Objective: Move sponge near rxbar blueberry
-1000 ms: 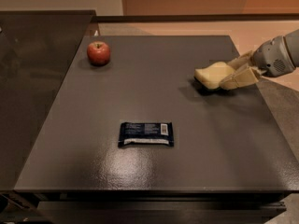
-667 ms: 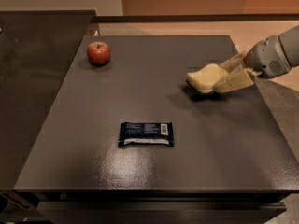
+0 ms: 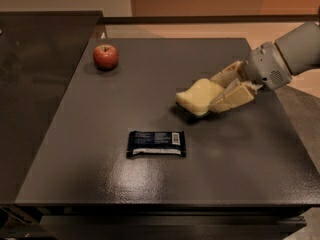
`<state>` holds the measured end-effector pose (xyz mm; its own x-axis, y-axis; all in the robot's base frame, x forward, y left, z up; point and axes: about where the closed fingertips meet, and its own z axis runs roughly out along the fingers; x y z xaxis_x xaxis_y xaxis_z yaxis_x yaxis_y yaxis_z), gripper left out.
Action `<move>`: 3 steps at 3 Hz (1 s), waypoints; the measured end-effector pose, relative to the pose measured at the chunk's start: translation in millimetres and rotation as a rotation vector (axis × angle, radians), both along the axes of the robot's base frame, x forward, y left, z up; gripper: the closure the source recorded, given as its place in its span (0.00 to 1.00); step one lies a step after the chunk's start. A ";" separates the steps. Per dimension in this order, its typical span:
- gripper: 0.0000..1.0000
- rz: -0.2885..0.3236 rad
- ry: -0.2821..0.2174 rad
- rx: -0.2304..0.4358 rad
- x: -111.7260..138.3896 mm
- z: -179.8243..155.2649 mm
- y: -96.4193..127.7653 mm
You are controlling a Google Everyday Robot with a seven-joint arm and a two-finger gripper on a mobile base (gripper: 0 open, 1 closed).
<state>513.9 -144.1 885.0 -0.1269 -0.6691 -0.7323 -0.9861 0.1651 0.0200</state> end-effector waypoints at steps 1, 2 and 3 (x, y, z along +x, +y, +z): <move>0.82 0.093 0.010 0.008 -17.2 -0.1 31.1; 0.59 0.145 0.013 0.004 -23.6 -4.4 52.6; 0.36 0.178 0.018 -0.005 -26.6 -9.3 67.1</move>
Offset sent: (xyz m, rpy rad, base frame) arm -0.0315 0.0754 -0.0094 -0.0013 0.0165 0.2051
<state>487.3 -76.9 875.6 -0.0189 -0.6861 -0.7272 -0.9992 -0.0121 0.0375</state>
